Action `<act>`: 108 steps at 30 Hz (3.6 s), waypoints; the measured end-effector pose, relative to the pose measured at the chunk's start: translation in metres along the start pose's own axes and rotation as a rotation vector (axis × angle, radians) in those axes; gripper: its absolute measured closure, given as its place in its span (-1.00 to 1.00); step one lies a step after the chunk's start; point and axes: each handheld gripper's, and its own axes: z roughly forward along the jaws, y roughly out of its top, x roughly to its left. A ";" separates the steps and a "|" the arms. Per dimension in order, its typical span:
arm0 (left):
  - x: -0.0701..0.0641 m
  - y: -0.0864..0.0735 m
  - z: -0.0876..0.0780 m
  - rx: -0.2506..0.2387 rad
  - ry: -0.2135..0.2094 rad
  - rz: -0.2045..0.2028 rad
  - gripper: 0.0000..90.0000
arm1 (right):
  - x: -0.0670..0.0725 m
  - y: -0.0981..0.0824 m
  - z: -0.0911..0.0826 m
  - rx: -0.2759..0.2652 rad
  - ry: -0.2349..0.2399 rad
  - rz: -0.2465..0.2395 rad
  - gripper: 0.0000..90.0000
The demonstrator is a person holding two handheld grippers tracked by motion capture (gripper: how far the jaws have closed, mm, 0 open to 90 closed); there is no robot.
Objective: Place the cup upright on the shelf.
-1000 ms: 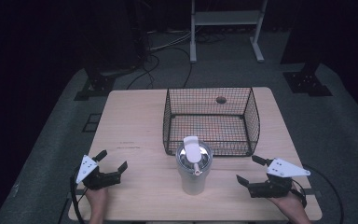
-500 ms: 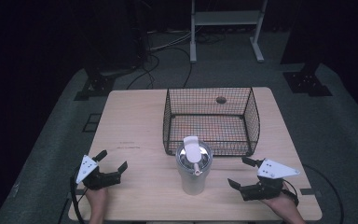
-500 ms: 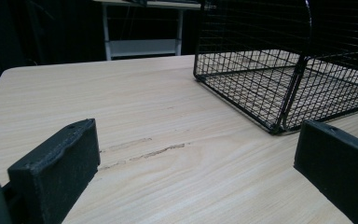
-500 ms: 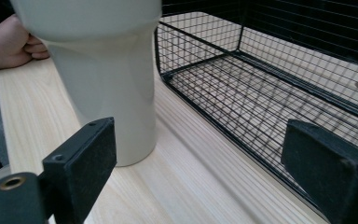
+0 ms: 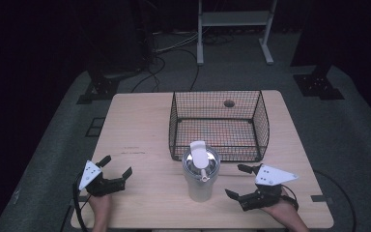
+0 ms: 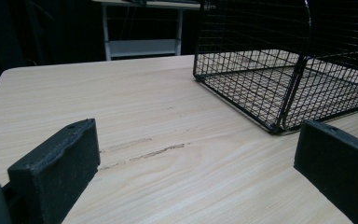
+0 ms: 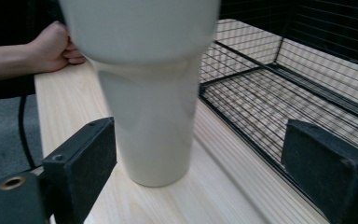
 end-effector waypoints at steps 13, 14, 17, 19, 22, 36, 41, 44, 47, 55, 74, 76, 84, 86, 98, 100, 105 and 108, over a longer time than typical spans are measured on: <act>0.000 0.000 0.000 -0.002 -0.001 -0.003 -1.00 | 0.013 0.004 0.026 -0.004 0.091 -0.009 -0.78; 0.000 0.000 0.000 -0.002 -0.001 -0.003 -1.00 | 0.014 0.004 0.027 -0.003 0.095 -0.013 -0.78; 0.001 0.000 0.000 -0.004 -0.001 -0.004 -1.00 | 0.016 0.003 0.034 -0.002 0.102 -0.016 -0.80; 0.000 0.000 0.000 -0.003 -0.002 -0.004 -1.00 | 0.016 0.003 0.037 -0.003 0.100 -0.009 -0.80; 0.000 0.000 0.000 -0.003 -0.001 -0.004 -1.00 | 0.017 0.002 0.040 -0.007 0.099 -0.007 -0.82; 0.001 0.000 0.000 -0.006 -0.002 -0.006 -1.00 | 0.021 0.004 0.062 -0.032 0.116 -0.004 -0.85; 0.001 0.000 -0.001 -0.007 -0.003 -0.007 -1.00 | 0.022 0.004 0.070 -0.050 0.108 -0.001 -0.87; 0.001 0.000 -0.001 -0.007 -0.004 -0.007 -1.00 | 0.022 0.005 0.073 -0.062 0.105 -0.001 -0.87; 0.001 0.000 -0.001 -0.008 -0.004 -0.008 -1.00 | 0.021 0.005 0.078 -0.078 0.108 0.010 -0.87; 0.001 0.000 -0.001 -0.009 -0.005 -0.008 -1.00 | 0.022 0.005 0.086 -0.106 0.102 0.008 -0.87; 0.002 0.000 -0.001 -0.011 -0.006 -0.008 -1.00 | 0.022 0.004 0.093 -0.144 0.096 -0.008 -0.80; 0.002 0.000 -0.001 -0.010 -0.006 -0.008 -1.00 | 0.022 0.004 0.093 -0.144 0.097 -0.007 -0.79; 0.002 0.000 -0.001 -0.012 -0.007 -0.011 -1.00 | 0.019 0.006 0.091 -0.128 0.120 -0.002 -0.79; 0.002 0.000 -0.001 -0.011 -0.006 -0.010 -1.00 | 0.016 0.007 0.090 -0.130 0.133 0.024 -0.79; 0.002 0.000 -0.001 -0.011 -0.007 -0.010 -1.00 | 0.006 0.025 0.079 -0.174 0.123 0.039 -0.79; 0.002 0.000 -0.001 -0.012 -0.006 -0.011 -1.00 | 0.003 0.029 0.076 -0.181 0.123 0.040 -0.79; 0.002 0.000 -0.001 -0.013 -0.007 -0.014 -1.00 | -0.003 0.043 0.072 -0.203 0.118 0.033 -0.79; 0.002 0.000 -0.001 -0.011 -0.007 -0.013 -1.00 | -0.005 0.050 0.071 -0.211 0.116 0.039 -0.79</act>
